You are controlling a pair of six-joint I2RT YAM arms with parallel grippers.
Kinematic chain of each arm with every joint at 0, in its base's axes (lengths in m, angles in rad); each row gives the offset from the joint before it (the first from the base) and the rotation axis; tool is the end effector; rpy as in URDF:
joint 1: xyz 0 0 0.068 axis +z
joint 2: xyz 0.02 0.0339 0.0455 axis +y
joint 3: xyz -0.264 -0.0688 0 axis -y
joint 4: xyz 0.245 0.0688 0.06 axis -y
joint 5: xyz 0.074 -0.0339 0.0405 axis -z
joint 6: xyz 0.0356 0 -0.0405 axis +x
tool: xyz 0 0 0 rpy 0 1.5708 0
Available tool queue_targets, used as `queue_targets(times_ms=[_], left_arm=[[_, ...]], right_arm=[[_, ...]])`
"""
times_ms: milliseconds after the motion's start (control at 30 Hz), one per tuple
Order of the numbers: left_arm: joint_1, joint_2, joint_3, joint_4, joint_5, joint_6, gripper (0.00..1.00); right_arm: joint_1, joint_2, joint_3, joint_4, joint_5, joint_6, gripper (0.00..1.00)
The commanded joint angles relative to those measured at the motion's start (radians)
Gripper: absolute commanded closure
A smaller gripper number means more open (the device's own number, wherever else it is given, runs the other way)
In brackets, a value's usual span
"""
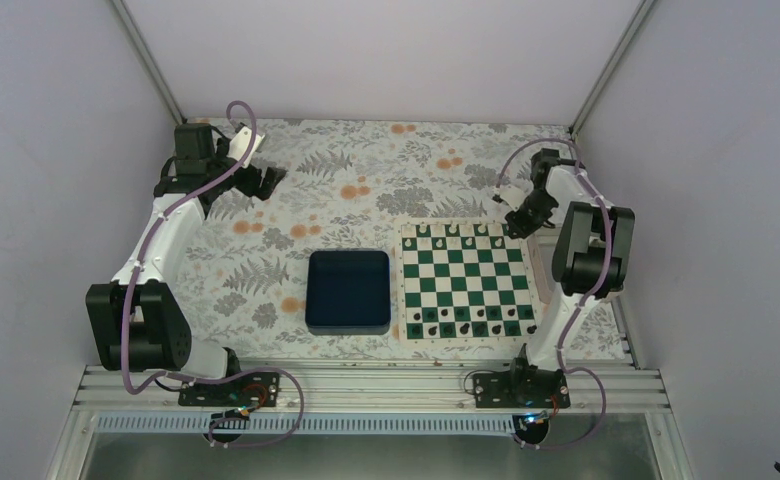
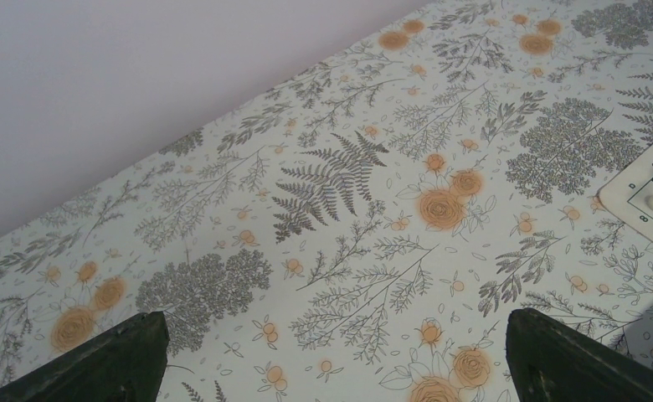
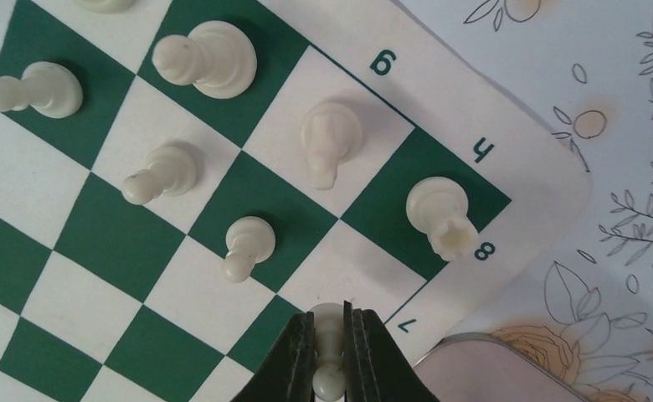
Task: Set up the chess pieces on the board
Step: Place the chess piece on the chessboard.
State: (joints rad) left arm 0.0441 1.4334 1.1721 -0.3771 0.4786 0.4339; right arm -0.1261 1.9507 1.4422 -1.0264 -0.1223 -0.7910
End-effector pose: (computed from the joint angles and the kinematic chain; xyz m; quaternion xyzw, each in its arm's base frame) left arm 0.3212 -0.0022 0.3068 0.2726 0.8308 -0.1023 0.4744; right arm 0.3627 -0.0416 0.1825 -0.3267 0.9430 0.0469 0.0431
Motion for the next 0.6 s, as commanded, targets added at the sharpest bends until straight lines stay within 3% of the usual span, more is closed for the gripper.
queue_targets(times_ms=[0,567], left_arm=[[0.007,-0.007,0.015,0.003,0.008,0.006,0.00],[0.006,-0.007,0.018,0.000,0.012,0.006,0.00]], right_arm=[[-0.007,0.029,-0.003,0.007,-0.012,-0.017,0.96],[-0.006,0.053,-0.003,0.006,0.021,-0.016,0.94]])
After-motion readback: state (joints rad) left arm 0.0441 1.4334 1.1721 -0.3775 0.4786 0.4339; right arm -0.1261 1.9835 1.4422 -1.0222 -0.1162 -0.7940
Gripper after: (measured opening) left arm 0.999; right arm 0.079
